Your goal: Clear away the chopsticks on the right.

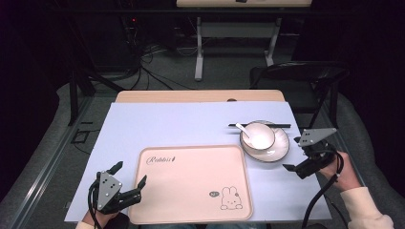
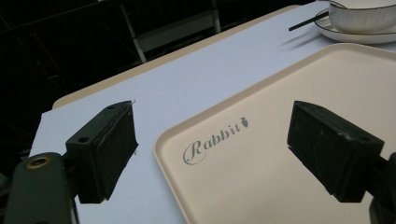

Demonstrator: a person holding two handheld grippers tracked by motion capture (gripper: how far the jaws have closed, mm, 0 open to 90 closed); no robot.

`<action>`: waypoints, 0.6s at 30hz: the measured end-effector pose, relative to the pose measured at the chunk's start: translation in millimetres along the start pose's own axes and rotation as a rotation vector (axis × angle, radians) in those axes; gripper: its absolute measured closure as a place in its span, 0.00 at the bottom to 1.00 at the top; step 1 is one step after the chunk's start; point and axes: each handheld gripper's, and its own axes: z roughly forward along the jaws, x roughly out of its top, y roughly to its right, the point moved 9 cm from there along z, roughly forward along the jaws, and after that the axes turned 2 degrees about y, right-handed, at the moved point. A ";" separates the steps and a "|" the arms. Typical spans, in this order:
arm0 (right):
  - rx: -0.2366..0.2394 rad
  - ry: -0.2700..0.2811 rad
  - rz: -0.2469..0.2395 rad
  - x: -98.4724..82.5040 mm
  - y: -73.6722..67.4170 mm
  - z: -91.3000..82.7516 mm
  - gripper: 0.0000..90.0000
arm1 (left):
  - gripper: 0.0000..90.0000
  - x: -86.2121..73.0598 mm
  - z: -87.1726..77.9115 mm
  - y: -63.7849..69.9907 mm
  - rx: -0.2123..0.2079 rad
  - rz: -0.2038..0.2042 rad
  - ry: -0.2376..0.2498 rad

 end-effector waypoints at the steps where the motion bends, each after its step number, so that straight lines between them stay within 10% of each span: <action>1: 0.005 0.001 -0.002 1.2 4.3 0.6 0.00 | 0.17 0.0 0.0 0.2 -0.001 0.001 -0.001; 18: 0.085 -0.109 -0.031 30.9 70.0 14.2 0.01 | 0.17 0.2 1.4 0.8 -0.005 0.006 -0.004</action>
